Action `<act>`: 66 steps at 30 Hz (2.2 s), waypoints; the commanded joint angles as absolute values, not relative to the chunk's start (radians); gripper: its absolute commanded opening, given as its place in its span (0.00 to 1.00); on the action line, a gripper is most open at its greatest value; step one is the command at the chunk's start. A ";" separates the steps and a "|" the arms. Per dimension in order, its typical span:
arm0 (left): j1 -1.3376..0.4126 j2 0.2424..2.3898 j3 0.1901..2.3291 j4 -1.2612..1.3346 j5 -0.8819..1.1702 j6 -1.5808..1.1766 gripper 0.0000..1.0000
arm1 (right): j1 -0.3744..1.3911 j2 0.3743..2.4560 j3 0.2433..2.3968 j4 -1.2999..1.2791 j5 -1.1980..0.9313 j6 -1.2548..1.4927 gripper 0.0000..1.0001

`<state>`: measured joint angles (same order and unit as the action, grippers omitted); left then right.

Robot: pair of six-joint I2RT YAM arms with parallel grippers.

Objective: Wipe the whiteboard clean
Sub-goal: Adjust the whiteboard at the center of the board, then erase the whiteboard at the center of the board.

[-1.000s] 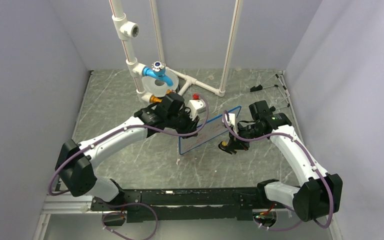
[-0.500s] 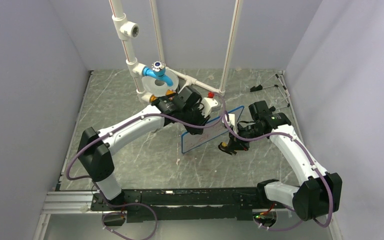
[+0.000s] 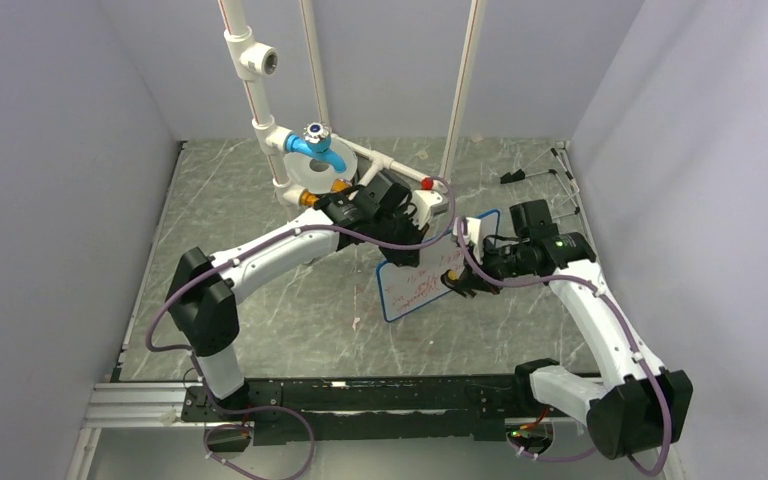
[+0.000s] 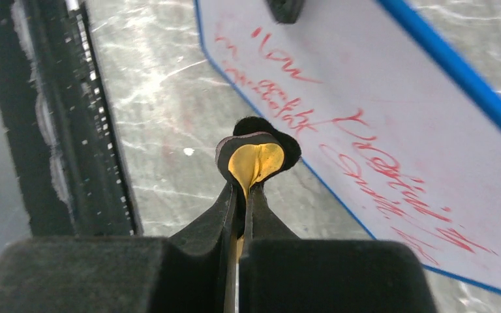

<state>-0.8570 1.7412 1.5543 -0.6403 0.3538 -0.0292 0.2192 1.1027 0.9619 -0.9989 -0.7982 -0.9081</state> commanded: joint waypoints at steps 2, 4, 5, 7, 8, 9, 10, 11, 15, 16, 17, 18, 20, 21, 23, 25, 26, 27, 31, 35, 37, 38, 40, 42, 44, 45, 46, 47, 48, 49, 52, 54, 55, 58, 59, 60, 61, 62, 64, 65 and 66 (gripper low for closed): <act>-0.825 1.759 1.601 -0.411 0.384 -0.187 0.00 | 0.188 1.040 0.972 -0.825 -0.766 -0.778 0.00; -0.805 1.804 1.652 -0.403 0.418 -0.215 0.00 | 0.188 1.031 0.964 -0.809 -0.790 -0.783 0.00; -0.799 1.825 1.689 -0.407 0.447 -0.222 0.00 | 0.189 1.025 0.959 -0.801 -0.801 -0.799 0.00; -0.794 1.881 1.745 -0.428 0.494 -0.232 0.00 | 0.204 1.010 0.939 -0.774 -0.827 -0.836 0.00; -0.794 1.897 1.767 -0.435 0.511 -0.235 0.00 | 0.219 1.008 0.928 -0.770 -0.835 -0.867 0.00; -0.792 1.921 1.781 -0.438 0.529 -0.243 0.00 | 0.241 1.011 0.920 -0.765 -0.836 -0.898 0.00; -0.792 1.932 1.790 -0.438 0.545 -0.255 0.00 | 0.266 1.014 0.908 -0.748 -0.828 -0.924 0.00; -0.789 1.944 1.791 -0.432 0.558 -0.265 0.00 | 0.295 1.017 0.888 -0.731 -0.812 -0.952 0.00; -0.779 1.973 1.788 -0.413 0.601 -0.311 0.00 | 0.403 1.038 0.845 -0.631 -0.676 -1.005 0.00; -0.775 1.979 1.786 -0.409 0.615 -0.324 0.00 | 0.424 1.041 0.836 -0.598 -0.635 -1.005 0.00; -0.770 1.986 1.784 -0.400 0.633 -0.336 0.00 | 0.438 1.048 0.831 -0.560 -0.601 -1.000 0.00; -0.766 1.990 1.778 -0.391 0.648 -0.345 0.00 | 0.446 1.053 0.825 -0.516 -0.566 -0.989 0.00; -0.758 2.000 1.773 -0.387 0.667 -0.352 0.00 | 0.460 1.068 0.812 -0.426 -0.485 -0.969 0.00; -0.755 2.006 1.773 -0.389 0.675 -0.355 0.00 | 0.463 1.076 0.809 -0.391 -0.460 -0.962 0.00; -0.744 2.016 1.767 -0.382 0.696 -0.357 0.00 | 0.477 1.091 0.810 -0.372 -0.451 -0.971 0.00; -0.739 2.012 1.740 -0.344 0.716 -0.369 0.00 | 0.512 1.101 0.803 -0.391 -0.455 -0.987 0.00; -0.735 2.010 1.723 -0.330 0.718 -0.375 0.00 | 0.538 1.104 0.794 -0.411 -0.457 -1.016 0.00; -0.733 2.011 1.718 -0.321 0.726 -0.377 0.00 | 0.564 1.108 0.781 -0.442 -0.455 -1.043 0.00; -0.724 2.025 1.712 -0.311 0.754 -0.384 0.00 | 0.663 1.131 0.735 -0.510 -0.389 -1.109 0.00; -0.714 2.027 1.697 -0.305 0.771 -0.383 0.00 | 0.683 1.162 0.730 -0.474 -0.309 -1.050 0.00; -0.714 2.024 1.687 -0.306 0.777 -0.377 0.00 | 0.678 1.166 0.747 -0.445 -0.267 -1.005 0.00; -0.714 2.023 1.683 -0.307 0.782 -0.375 0.00 | 0.673 1.161 0.752 -0.429 -0.254 -0.984 0.00; -0.714 2.019 1.677 -0.311 0.790 -0.368 0.00 | 0.649 1.140 0.763 -0.404 -0.247 -0.954 0.00; -0.715 2.014 1.670 -0.313 0.790 -0.365 0.00 | 0.623 1.116 0.785 -0.383 -0.241 -0.905 0.00; -0.715 2.007 1.662 -0.306 0.788 -0.369 0.00 | 0.600 1.109 0.817 -0.366 -0.227 -0.868 0.00; -0.715 2.004 1.662 -0.305 0.788 -0.370 0.00 | 0.596 1.111 0.828 -0.366 -0.222 -0.861 0.00; -0.716 2.001 1.664 -0.307 0.788 -0.370 0.00 | 0.596 1.114 0.836 -0.372 -0.224 -0.859 0.00; -0.719 1.999 1.666 -0.308 0.786 -0.370 0.00 | 0.598 1.117 0.840 -0.386 -0.245 -0.868 0.00; -0.723 1.996 1.668 -0.312 0.781 -0.369 0.00 | 0.600 1.117 0.838 -0.410 -0.271 -0.882 0.00; -0.727 1.992 1.671 -0.315 0.776 -0.367 0.00 | 0.605 1.116 0.832 -0.442 -0.314 -0.910 0.00; -0.743 1.983 1.681 -0.324 0.757 -0.366 0.00 | 0.629 1.114 0.814 -0.566 -0.418 -1.016 0.00; -0.751 1.976 1.687 -0.336 0.738 -0.359 0.00 | 0.639 1.105 0.796 -0.603 -0.420 -1.050 0.00; -0.752 1.970 1.683 -0.333 0.732 -0.362 0.00 | 0.639 1.099 0.788 -0.607 -0.409 -1.052 0.00; -0.758 1.951 1.665 -0.322 0.714 -0.372 0.00 | 0.634 1.071 0.758 -0.557 -0.352 -0.998 0.00; -0.760 1.948 1.661 -0.319 0.709 -0.375 0.00 | 0.624 1.060 0.748 -0.513 -0.317 -0.956 0.00; -0.764 1.945 1.659 -0.320 0.705 -0.376 0.00 | 0.609 1.051 0.745 -0.456 -0.281 -0.899 0.00; -0.765 1.946 1.660 -0.320 0.705 -0.377 0.00 | 0.593 1.044 0.749 -0.415 -0.248 -0.863 0.00; -0.767 1.945 1.659 -0.320 0.706 -0.380 0.00 | 0.577 1.040 0.755 -0.377 -0.205 -0.829 0.00; -0.771 1.944 1.656 -0.315 0.704 -0.385 0.00 | 0.559 1.035 0.776 -0.354 -0.156 -0.792 0.00; -0.770 1.941 1.653 -0.311 0.700 -0.391 0.00 | 0.558 1.034 0.785 -0.362 -0.157 -0.788 0.00; -0.771 1.940 1.650 -0.305 0.697 -0.393 0.00 | 0.558 1.033 0.792 -0.392 -0.189 -0.802 0.00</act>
<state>-0.7525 2.0235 1.6558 -0.3626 0.6777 -0.3698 0.5781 1.0519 0.7490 -0.4839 -0.2676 -0.8719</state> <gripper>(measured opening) 0.054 0.032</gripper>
